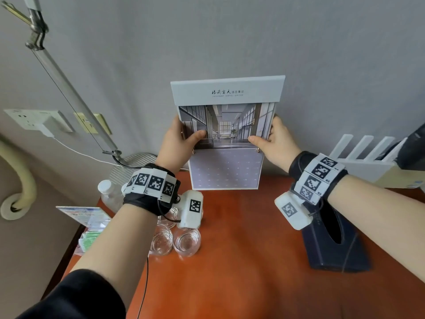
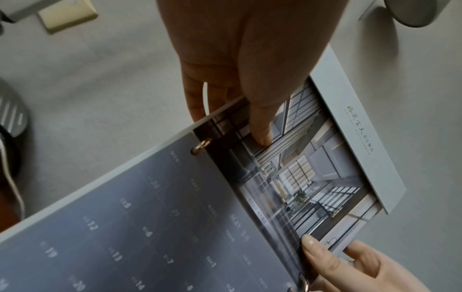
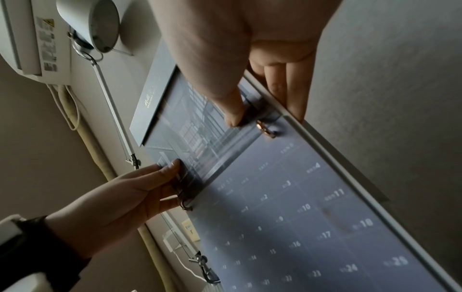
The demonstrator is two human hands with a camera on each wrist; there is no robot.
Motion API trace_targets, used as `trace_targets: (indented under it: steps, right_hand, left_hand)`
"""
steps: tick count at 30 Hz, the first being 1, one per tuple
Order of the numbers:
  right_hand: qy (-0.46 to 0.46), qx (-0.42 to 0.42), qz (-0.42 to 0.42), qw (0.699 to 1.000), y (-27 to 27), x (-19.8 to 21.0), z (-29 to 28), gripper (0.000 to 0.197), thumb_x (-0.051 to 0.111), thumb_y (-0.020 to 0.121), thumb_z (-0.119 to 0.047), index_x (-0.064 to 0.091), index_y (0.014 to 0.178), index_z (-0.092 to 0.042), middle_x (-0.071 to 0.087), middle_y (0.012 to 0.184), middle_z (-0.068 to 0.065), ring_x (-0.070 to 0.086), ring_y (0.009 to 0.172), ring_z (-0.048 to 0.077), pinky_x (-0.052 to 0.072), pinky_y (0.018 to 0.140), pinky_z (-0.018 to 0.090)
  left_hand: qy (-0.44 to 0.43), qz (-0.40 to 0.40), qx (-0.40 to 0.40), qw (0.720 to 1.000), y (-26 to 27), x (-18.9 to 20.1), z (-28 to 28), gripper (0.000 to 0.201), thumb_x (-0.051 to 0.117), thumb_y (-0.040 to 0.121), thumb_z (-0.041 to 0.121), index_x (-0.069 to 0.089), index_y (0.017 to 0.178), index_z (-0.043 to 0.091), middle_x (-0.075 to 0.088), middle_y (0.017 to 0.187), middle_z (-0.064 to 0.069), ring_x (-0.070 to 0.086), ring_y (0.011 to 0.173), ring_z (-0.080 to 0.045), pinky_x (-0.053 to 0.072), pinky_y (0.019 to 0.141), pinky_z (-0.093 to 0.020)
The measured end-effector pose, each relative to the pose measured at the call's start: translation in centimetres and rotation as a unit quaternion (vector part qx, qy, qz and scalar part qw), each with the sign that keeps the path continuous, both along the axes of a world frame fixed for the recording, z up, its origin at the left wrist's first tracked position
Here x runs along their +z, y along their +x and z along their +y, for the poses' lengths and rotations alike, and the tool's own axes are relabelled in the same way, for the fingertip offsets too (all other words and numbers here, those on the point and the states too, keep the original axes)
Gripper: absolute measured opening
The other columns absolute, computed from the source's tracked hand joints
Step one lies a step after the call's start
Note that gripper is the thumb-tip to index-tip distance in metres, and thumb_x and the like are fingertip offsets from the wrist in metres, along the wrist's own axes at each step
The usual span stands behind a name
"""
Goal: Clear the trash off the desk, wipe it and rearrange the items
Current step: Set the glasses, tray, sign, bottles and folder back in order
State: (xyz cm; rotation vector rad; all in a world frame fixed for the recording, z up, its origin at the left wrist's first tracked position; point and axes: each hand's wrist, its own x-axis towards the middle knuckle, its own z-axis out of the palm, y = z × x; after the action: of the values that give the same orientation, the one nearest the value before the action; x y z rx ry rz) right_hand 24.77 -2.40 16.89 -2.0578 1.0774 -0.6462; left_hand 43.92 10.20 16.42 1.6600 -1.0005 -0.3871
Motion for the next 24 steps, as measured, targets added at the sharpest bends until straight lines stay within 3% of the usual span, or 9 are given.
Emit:
trace_targets:
  steps: [4,6,9,12,15,19,24]
  right_hand:
    - [0.027,-0.009,0.012,1.000,2.4,-1.9,0.0,0.057,0.067,0.085,-0.035,0.036,0.125,-0.008,0.053,0.125,0.011,0.055,0.112,0.029,0.048,0.095,0.049]
    - [0.038,-0.004,0.009,0.999,3.4,-3.0,0.1,0.054,0.066,0.085,-0.036,0.036,0.123,-0.010,0.056,0.122,0.010,0.058,0.107,0.028,0.050,0.092,0.049]
    - [0.036,0.008,0.009,0.999,4.8,-4.5,0.5,0.039,0.063,0.088,-0.032,0.039,0.111,-0.010,0.061,0.110,0.010,0.062,0.095,0.027,0.052,0.085,0.050]
    - [0.029,0.026,0.017,0.999,5.9,-5.7,1.0,0.028,0.059,0.092,-0.029,0.037,0.103,-0.015,0.063,0.107,0.009,0.064,0.088,0.027,0.053,0.082,0.049]
    - [0.042,0.044,0.033,0.998,6.4,-6.8,1.2,0.025,0.053,0.095,-0.029,0.041,0.107,-0.011,0.064,0.109,0.010,0.065,0.093,0.028,0.052,0.086,0.050]
    - [0.036,0.057,0.065,0.996,6.7,-7.4,1.9,0.028,0.047,0.098,-0.026,0.044,0.109,-0.001,0.064,0.109,0.015,0.063,0.096,0.028,0.050,0.087,0.045]
    - [0.025,0.056,0.071,0.996,7.2,-8.0,2.5,0.028,0.046,0.099,-0.023,0.045,0.114,0.001,0.063,0.114,0.016,0.061,0.102,0.030,0.049,0.088,0.040]
  left_hand:
    - [0.008,0.035,-0.001,0.999,1.7,-1.2,0.1,0.036,0.067,0.086,0.014,0.049,0.118,0.011,0.061,0.092,0.008,0.057,0.080,0.001,0.044,0.070,-0.006]
    - [0.011,0.045,0.012,0.999,2.3,-1.8,0.1,0.032,0.065,0.086,0.011,0.049,0.114,0.013,0.059,0.083,0.011,0.055,0.069,0.008,0.044,0.064,-0.005]
    - [0.013,0.064,0.046,0.997,3.2,-2.6,0.4,0.027,0.063,0.084,0.009,0.051,0.107,0.016,0.055,0.075,0.004,0.051,0.062,-0.004,0.043,0.056,-0.009]
    - [0.023,0.086,0.067,0.994,4.1,-3.4,0.8,0.023,0.062,0.081,0.007,0.052,0.101,0.014,0.054,0.070,0.005,0.050,0.062,-0.009,0.046,0.059,-0.017]
    - [0.042,0.100,0.079,0.991,4.8,-4.2,1.1,0.018,0.060,0.080,0.005,0.052,0.095,0.011,0.053,0.067,0.004,0.050,0.061,-0.012,0.046,0.058,-0.025]
    - [0.054,0.102,0.088,0.989,5.3,-5.4,1.4,0.018,0.059,0.081,0.003,0.052,0.095,0.009,0.052,0.065,0.003,0.047,0.056,-0.008,0.041,0.052,-0.016]
    - [0.062,0.119,0.106,0.985,5.5,-5.9,1.6,0.018,0.058,0.081,0.003,0.054,0.098,0.006,0.054,0.069,0.001,0.047,0.047,0.004,0.039,0.047,-0.009]
